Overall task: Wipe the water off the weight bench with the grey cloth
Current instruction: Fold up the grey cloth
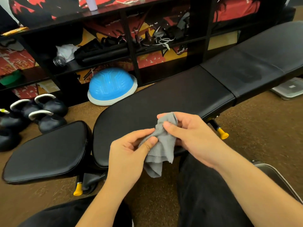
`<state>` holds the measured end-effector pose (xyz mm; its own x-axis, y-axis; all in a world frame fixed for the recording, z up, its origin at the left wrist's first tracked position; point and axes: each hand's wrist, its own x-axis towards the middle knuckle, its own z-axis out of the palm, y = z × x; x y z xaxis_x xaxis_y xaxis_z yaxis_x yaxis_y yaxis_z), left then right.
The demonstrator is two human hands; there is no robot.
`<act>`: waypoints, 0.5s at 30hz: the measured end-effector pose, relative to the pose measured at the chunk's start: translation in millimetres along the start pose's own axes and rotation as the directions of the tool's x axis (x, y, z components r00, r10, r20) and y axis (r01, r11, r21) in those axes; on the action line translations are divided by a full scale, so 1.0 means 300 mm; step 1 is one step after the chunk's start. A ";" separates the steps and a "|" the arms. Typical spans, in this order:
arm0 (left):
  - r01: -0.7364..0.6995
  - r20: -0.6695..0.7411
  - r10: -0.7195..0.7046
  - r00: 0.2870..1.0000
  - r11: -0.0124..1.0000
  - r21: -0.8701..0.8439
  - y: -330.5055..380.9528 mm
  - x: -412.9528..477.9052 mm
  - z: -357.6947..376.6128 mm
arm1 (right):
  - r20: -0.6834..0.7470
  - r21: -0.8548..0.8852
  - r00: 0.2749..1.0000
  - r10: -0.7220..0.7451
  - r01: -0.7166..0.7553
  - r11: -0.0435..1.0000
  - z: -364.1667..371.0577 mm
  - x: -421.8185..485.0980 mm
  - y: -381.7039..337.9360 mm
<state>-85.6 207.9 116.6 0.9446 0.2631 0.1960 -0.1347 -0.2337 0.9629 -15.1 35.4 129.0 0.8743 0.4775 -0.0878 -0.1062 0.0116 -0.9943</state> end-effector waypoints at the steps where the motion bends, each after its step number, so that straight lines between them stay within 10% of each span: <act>1: -0.023 0.018 0.023 1.000 0.999 0.024 0.021 0.013 0.024 | -0.035 0.028 0.999 -0.022 0.023 0.999 -0.033 -0.014 -0.011; 9: 0.121 0.190 -0.081 0.978 0.971 -0.206 0.119 0.095 0.338 | -0.345 0.314 0.939 -0.012 0.127 0.941 -0.401 -0.158 -0.030; 15: 0.176 0.543 -0.221 0.810 0.975 0.133 0.021 0.063 0.574 | -0.329 0.192 0.931 0.155 -0.095 0.977 -0.655 -0.245 0.146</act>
<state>-17.0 50.1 94.5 0.9574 -0.2439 -0.1544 0.0751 -0.3059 0.9491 9.1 -171.9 80.0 0.9539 0.1571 -0.2556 -0.2771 0.1345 -0.9514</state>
